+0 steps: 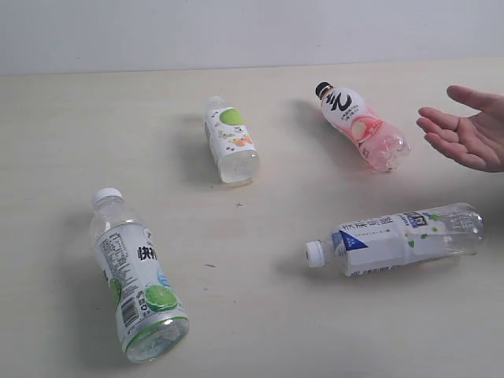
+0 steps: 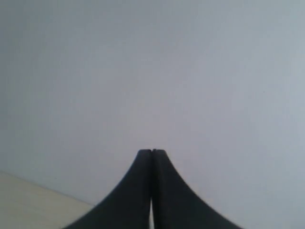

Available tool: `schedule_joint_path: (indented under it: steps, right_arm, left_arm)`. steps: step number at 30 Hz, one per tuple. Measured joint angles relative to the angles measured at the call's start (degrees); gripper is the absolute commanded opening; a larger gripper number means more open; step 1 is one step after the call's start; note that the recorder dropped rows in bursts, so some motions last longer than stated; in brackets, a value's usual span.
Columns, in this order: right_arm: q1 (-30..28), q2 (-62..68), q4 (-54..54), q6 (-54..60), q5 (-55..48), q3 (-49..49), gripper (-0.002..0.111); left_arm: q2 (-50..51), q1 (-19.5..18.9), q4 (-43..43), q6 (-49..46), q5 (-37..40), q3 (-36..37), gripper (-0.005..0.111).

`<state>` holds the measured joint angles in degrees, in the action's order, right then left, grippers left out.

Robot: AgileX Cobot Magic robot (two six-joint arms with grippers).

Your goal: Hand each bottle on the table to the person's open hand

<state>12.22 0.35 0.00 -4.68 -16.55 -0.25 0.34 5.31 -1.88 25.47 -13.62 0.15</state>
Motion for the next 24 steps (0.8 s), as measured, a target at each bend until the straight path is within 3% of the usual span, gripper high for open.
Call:
schedule_joint_path:
  steps: [5, 9, 14, 18, 24]
  right_arm:
    - [0.0, 0.0, 0.0, 0.0, 0.0, 0.0, 0.0]
    - [0.0, 0.0, 0.0, 0.0, 0.0, 0.0, 0.0]
    - [0.0, 0.0, 0.0, 0.0, 0.0, 0.0, 0.0]
    - [0.0, 0.0, 0.0, 0.0, 0.0, 0.0, 0.0]
    - [0.0, 0.0, 0.0, 0.0, 0.0, 0.0, 0.0]
  left_arm:
    - [0.0, 0.0, -0.1, 4.6, -2.2, -0.2, 0.0]
    - [1.0, 0.0, -0.1, 5.6, 3.1, -4.9, 0.0]
    - [9.2, 0.0, -0.1, 2.8, 15.5, -14.9, 0.0]
    - [20.9, 0.0, -0.1, -2.8, 29.9, -24.3, 0.0]
    - [38.0, 0.0, -0.1, -6.5, 45.4, -33.7, 0.0]
